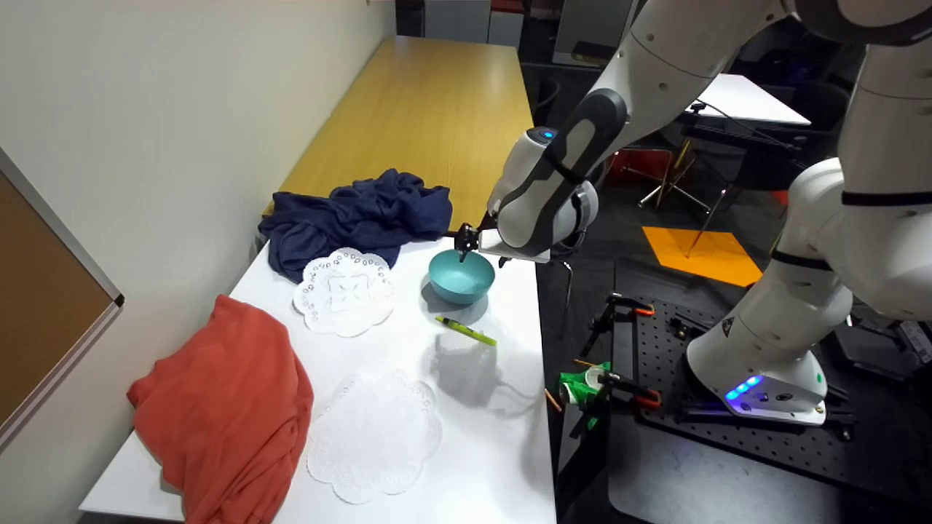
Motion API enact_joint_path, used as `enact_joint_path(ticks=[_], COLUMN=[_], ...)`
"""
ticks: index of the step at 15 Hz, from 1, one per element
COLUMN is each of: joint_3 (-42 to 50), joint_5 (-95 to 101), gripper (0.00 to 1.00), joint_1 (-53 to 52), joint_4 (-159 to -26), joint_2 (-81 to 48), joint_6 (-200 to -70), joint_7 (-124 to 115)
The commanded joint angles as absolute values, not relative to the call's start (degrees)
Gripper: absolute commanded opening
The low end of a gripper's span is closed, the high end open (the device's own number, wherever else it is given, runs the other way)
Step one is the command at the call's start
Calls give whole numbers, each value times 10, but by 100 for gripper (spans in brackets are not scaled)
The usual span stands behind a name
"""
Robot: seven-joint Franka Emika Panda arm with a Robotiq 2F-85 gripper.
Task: Move the blue bowl to the right
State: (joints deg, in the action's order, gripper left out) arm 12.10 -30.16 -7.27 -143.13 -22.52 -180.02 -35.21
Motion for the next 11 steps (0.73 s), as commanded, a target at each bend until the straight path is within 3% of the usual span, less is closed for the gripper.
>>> enact_joint_path(ticks=[1, 6, 11], joint_3=[175, 247, 237], joint_5=[-262, -208, -216], gripper=[100, 100, 100], joint_1=[-134, -204, -196], joint_4=[-1473, -1484, -1469], joint_2=[-171, -156, -180], joint_6=[-1796, -1790, -1800], joint_7=[-342, -345, -351])
